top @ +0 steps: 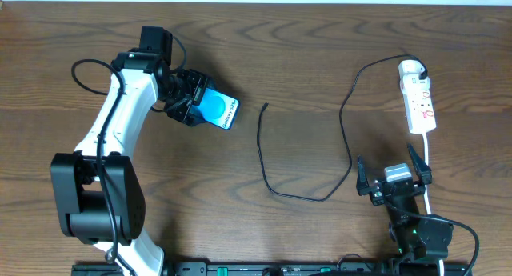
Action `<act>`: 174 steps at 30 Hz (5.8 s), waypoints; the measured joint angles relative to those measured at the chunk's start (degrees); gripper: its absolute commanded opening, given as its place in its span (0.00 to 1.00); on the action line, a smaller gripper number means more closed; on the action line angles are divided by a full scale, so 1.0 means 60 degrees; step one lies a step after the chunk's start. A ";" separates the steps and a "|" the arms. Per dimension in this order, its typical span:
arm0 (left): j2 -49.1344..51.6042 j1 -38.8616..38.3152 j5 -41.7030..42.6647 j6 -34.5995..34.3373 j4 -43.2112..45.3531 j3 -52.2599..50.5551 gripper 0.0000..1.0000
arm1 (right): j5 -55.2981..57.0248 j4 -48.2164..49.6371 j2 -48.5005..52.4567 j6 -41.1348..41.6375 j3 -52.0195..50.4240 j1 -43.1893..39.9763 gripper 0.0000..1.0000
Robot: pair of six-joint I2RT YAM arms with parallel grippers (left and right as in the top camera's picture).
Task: Plug charger to phone and switch on socket
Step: 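Carry the held phone rightward toward the table center, then raise the right gripper and move it toward the held phone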
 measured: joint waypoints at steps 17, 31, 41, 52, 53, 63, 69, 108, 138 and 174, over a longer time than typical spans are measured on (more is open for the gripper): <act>0.0000 0.0000 0.1832 -0.0466 0.0109 0.0000 0.60 | 0.0000 -0.0004 0.0000 0.0000 0.0000 0.0000 0.99; 0.0000 0.0000 0.4375 -0.0495 0.0113 0.0000 0.60 | 0.0000 -0.0004 0.0000 0.0000 0.0000 0.0000 0.99; 0.0000 0.0000 0.5625 -0.0714 0.0109 0.0000 0.60 | 0.0000 0.0000 0.0000 0.0000 0.0000 0.0000 0.99; 0.0000 0.0000 0.5756 -0.0750 0.0109 0.0000 0.60 | -0.0004 0.0000 0.0000 0.0000 0.0000 0.0000 0.99; 0.0000 0.0000 0.5756 -0.0754 0.0109 0.0000 0.60 | -0.0004 0.0000 0.0000 0.0000 0.0000 0.0000 0.99; 0.0000 0.0000 0.5861 -0.0827 0.0109 0.0000 0.60 | 0.0426 -0.0022 0.0000 0.0000 0.0000 0.0000 0.99; 0.0000 0.0000 0.5934 -0.1056 0.0113 0.0000 0.60 | 0.0379 -0.0011 0.0000 0.0637 0.0000 0.0000 0.99; 0.0000 0.0000 0.5931 -0.1490 0.0109 0.0000 0.58 | -0.0441 -0.0080 0.0004 0.2758 0.0022 0.0000 0.99; 0.0000 0.0000 0.5931 -0.1490 0.0113 0.0000 0.57 | -0.0441 -0.0087 0.0058 0.3708 0.0026 0.0000 0.99; 0.0000 0.0000 0.5413 -0.1974 0.0113 0.0000 0.57 | -0.1534 0.0313 0.0991 0.4710 0.1075 0.0000 0.99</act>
